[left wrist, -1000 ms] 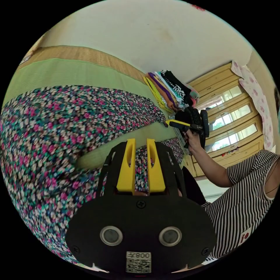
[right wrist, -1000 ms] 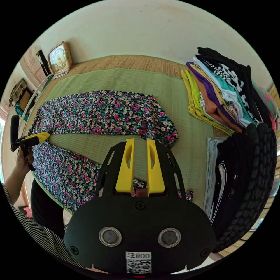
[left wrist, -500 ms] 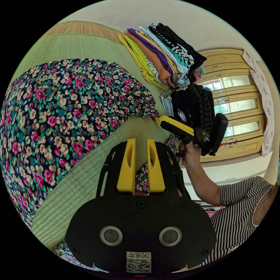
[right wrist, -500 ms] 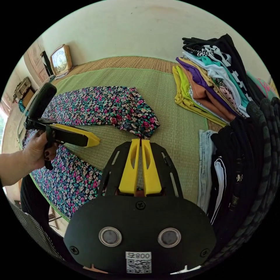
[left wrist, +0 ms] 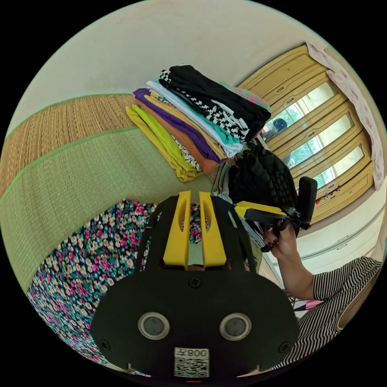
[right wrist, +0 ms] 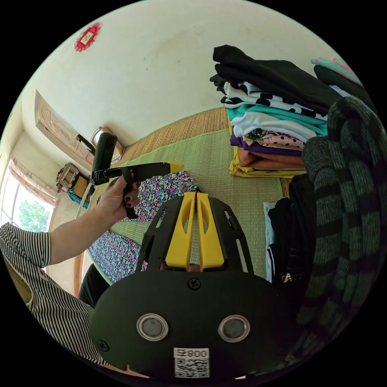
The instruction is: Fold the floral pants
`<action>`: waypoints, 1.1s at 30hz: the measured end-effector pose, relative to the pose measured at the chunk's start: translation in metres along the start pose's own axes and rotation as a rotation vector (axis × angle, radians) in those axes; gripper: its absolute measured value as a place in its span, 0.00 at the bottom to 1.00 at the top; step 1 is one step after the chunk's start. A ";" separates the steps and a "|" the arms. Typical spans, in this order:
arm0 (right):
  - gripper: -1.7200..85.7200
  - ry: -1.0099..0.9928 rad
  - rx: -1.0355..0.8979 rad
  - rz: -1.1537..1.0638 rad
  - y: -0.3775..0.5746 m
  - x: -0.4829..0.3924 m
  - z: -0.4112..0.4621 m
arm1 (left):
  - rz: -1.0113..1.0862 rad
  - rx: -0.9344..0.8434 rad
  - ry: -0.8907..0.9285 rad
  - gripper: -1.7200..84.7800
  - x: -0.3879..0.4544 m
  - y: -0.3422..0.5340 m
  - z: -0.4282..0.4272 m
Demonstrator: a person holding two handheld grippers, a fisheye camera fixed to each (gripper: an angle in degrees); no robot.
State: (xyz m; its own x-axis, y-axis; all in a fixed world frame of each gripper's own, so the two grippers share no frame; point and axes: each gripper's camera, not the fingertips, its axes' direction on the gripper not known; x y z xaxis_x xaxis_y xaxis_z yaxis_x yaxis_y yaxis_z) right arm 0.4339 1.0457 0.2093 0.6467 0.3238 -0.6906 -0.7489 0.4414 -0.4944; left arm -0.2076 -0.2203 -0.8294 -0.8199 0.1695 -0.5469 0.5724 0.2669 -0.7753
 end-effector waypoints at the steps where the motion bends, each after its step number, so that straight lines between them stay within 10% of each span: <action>1: 0.02 0.000 -0.006 0.001 0.000 0.003 0.002 | 0.017 0.008 -0.009 0.08 -0.001 -0.011 0.004; 20: 0.02 -0.055 -0.006 0.027 0.025 0.044 0.036 | -0.316 -0.128 0.253 0.06 -0.080 -0.010 0.093; 33: 0.02 0.076 -0.042 0.038 0.022 0.047 0.053 | -0.251 0.156 0.408 0.05 -0.087 -0.064 0.049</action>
State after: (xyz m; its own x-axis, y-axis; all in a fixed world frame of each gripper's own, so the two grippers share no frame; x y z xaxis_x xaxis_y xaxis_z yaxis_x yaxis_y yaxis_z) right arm 0.4552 1.1154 0.1938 0.6062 0.2744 -0.7465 -0.7790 0.3942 -0.4876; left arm -0.1722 -0.2986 -0.7473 -0.8536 0.4837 -0.1933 0.3264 0.2075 -0.9222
